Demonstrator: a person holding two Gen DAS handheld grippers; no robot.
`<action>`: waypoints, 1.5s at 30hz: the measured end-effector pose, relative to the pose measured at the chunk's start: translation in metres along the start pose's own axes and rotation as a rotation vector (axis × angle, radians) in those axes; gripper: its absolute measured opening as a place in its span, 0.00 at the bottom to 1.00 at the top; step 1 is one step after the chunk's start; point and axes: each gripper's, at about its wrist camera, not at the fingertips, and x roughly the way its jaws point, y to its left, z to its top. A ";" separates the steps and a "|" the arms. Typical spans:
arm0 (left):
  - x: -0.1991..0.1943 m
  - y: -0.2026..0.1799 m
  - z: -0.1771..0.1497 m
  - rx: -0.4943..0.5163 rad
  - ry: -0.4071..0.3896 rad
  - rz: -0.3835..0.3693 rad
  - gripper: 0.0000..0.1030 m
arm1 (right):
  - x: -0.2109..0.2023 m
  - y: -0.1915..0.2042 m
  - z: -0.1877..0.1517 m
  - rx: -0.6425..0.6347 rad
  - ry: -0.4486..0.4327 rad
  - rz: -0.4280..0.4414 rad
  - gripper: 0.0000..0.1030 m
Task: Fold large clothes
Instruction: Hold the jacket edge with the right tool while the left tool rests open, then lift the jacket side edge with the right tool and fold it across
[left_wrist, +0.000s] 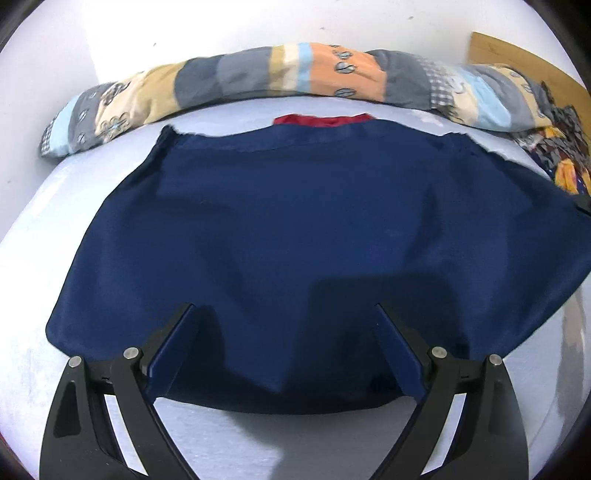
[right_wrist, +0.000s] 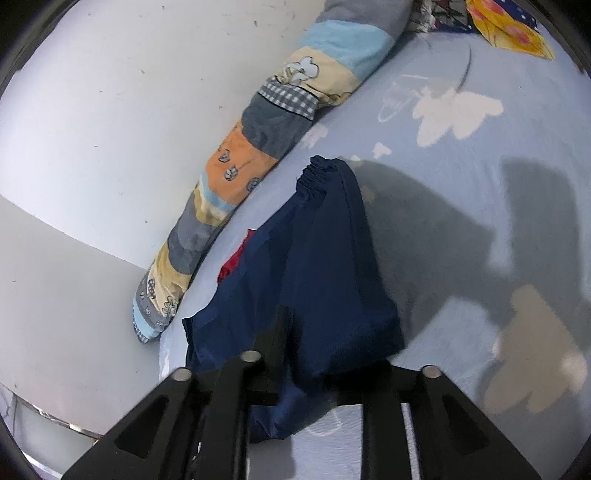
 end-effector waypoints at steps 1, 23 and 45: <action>-0.002 -0.005 0.001 0.016 -0.008 -0.004 0.92 | 0.005 -0.006 0.000 0.019 0.009 -0.006 0.43; 0.007 0.006 0.020 -0.084 -0.029 -0.001 0.90 | 0.038 0.003 0.007 0.025 -0.051 0.079 0.12; -0.083 0.282 0.001 -0.497 -0.094 0.165 0.90 | 0.163 0.293 -0.198 -0.699 -0.098 -0.227 0.13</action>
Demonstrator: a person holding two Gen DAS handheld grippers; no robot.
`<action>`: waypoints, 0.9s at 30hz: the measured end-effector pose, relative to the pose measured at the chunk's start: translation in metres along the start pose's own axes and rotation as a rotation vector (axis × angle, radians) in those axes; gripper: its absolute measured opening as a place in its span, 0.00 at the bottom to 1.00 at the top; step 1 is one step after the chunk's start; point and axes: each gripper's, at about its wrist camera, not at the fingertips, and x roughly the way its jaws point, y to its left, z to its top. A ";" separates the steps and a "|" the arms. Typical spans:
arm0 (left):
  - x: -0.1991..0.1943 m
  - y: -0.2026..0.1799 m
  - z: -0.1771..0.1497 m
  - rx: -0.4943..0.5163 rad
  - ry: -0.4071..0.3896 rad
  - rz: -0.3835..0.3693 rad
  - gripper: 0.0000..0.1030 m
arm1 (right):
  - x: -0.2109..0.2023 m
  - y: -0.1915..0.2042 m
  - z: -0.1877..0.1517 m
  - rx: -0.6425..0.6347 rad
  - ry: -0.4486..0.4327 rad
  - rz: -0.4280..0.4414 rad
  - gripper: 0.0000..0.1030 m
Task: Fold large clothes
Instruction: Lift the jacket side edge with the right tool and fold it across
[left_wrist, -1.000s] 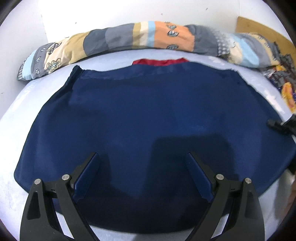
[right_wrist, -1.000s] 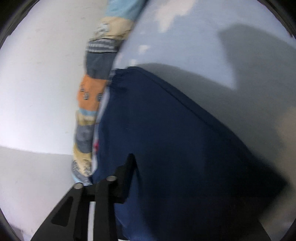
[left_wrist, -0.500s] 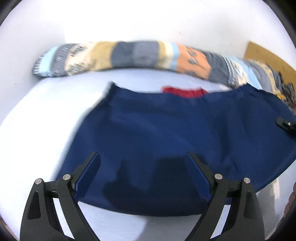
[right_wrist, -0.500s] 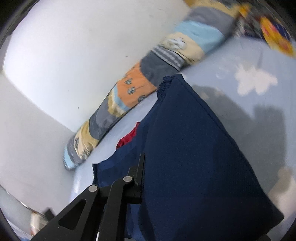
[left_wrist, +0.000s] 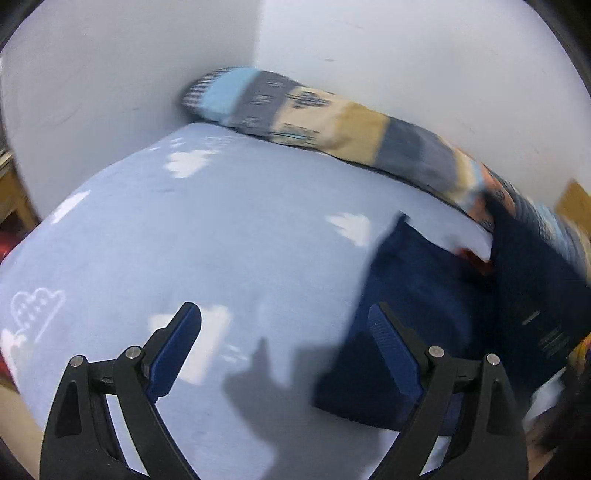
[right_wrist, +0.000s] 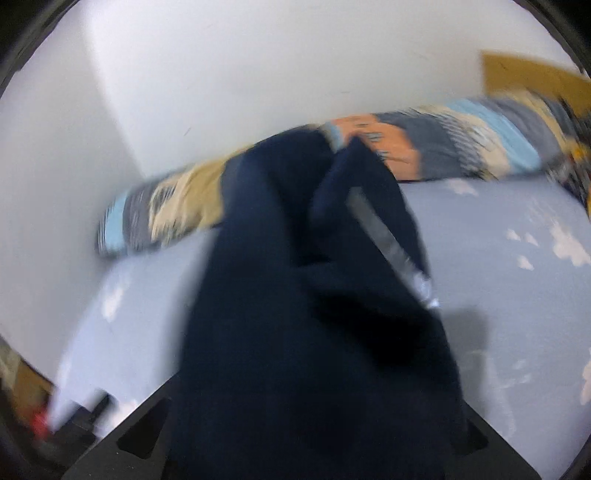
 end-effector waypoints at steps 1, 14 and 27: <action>0.000 0.014 0.005 -0.024 -0.006 0.011 0.90 | 0.019 0.021 -0.016 -0.052 0.027 -0.003 0.13; 0.006 0.064 0.017 -0.154 0.000 0.003 0.90 | 0.041 0.068 -0.047 -0.208 0.073 -0.058 0.12; 0.005 0.054 0.016 -0.134 0.015 -0.023 0.90 | 0.008 0.110 -0.111 -0.530 0.262 0.255 0.47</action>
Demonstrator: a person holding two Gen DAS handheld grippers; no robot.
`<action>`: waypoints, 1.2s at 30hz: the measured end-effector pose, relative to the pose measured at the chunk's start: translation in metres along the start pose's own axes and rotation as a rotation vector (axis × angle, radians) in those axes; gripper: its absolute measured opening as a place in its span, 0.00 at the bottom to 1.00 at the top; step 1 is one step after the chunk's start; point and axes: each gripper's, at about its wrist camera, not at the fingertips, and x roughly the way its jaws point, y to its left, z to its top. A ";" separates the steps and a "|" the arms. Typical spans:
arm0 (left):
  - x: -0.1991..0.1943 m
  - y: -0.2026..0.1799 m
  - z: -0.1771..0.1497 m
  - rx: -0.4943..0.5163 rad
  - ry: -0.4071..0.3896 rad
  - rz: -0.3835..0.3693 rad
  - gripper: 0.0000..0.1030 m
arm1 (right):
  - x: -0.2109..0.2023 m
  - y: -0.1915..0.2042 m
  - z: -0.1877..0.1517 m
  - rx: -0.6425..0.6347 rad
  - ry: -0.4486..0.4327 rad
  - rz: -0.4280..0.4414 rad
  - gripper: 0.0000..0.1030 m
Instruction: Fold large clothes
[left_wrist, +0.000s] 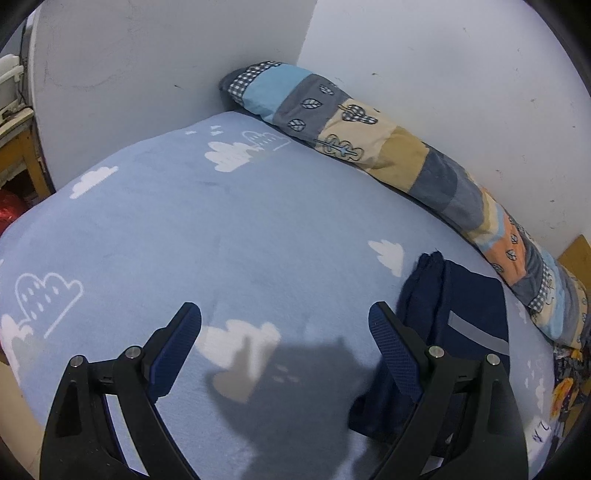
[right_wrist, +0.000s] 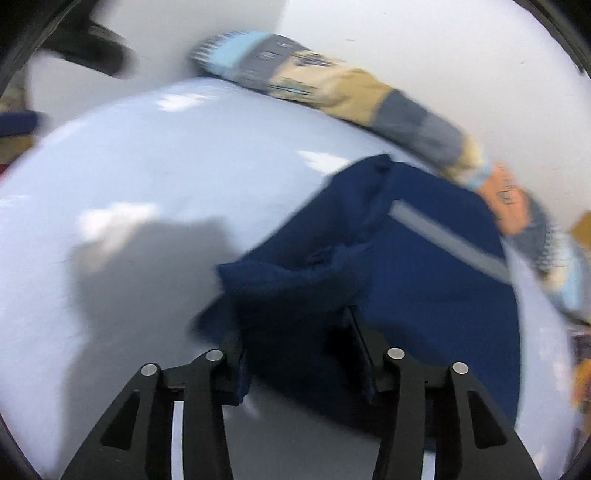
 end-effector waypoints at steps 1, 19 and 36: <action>0.000 -0.003 -0.001 0.012 0.000 -0.005 0.90 | -0.010 -0.010 -0.006 0.036 0.027 0.186 0.47; 0.024 -0.165 -0.079 0.504 0.155 -0.391 0.90 | -0.065 -0.200 -0.068 0.451 -0.111 0.087 0.06; 0.049 -0.167 -0.077 0.466 0.155 -0.152 0.96 | -0.063 -0.226 -0.068 0.538 -0.092 0.216 0.11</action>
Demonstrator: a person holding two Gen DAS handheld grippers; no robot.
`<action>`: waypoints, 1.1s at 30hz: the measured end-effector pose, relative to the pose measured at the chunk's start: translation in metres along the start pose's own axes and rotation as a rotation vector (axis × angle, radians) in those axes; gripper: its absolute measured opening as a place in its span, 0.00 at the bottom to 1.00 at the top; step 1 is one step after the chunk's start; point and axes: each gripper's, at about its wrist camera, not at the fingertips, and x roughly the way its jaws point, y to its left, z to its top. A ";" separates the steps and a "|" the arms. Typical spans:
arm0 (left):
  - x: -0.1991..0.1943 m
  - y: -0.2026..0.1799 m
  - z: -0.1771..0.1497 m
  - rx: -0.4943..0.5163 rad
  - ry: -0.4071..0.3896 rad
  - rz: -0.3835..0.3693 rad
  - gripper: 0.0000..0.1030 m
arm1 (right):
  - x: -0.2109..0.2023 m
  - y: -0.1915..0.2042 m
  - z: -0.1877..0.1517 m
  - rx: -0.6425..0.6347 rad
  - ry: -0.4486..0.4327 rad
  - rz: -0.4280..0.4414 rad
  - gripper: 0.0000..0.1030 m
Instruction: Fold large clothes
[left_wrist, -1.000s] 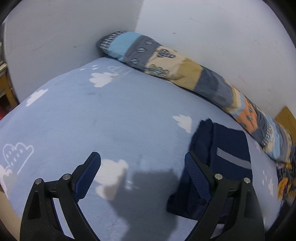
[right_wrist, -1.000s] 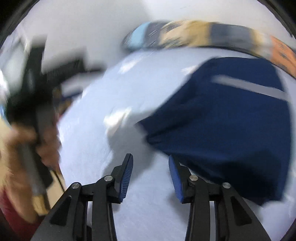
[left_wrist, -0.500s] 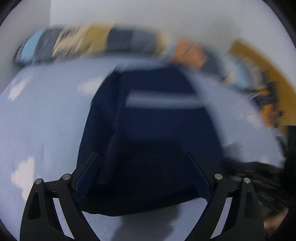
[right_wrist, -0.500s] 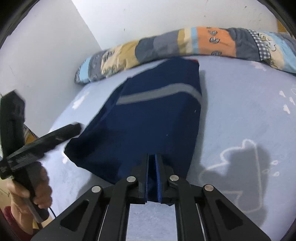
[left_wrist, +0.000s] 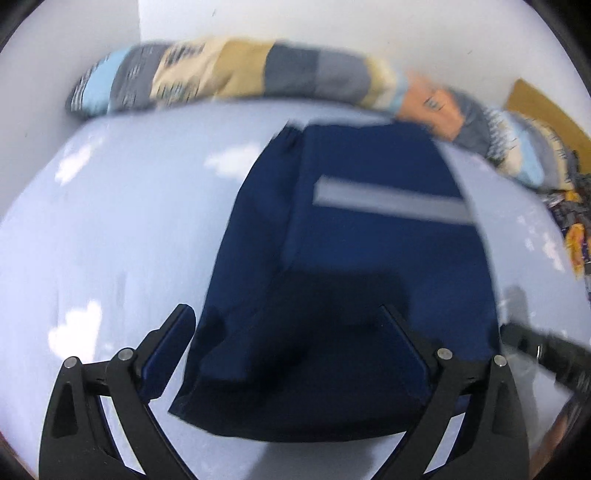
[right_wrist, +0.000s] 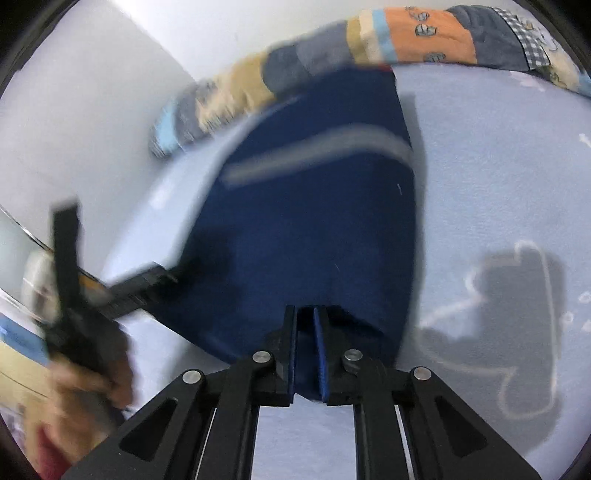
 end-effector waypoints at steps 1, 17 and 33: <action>-0.003 -0.004 0.002 0.003 -0.012 -0.018 0.96 | -0.005 0.001 0.007 -0.022 -0.026 -0.035 0.11; 0.041 0.023 -0.004 -0.087 0.210 0.041 0.96 | 0.145 -0.039 0.147 0.024 0.159 -0.286 0.15; 0.037 0.026 -0.014 -0.062 0.202 0.049 0.96 | -0.004 -0.001 -0.022 -0.018 0.111 -0.082 0.38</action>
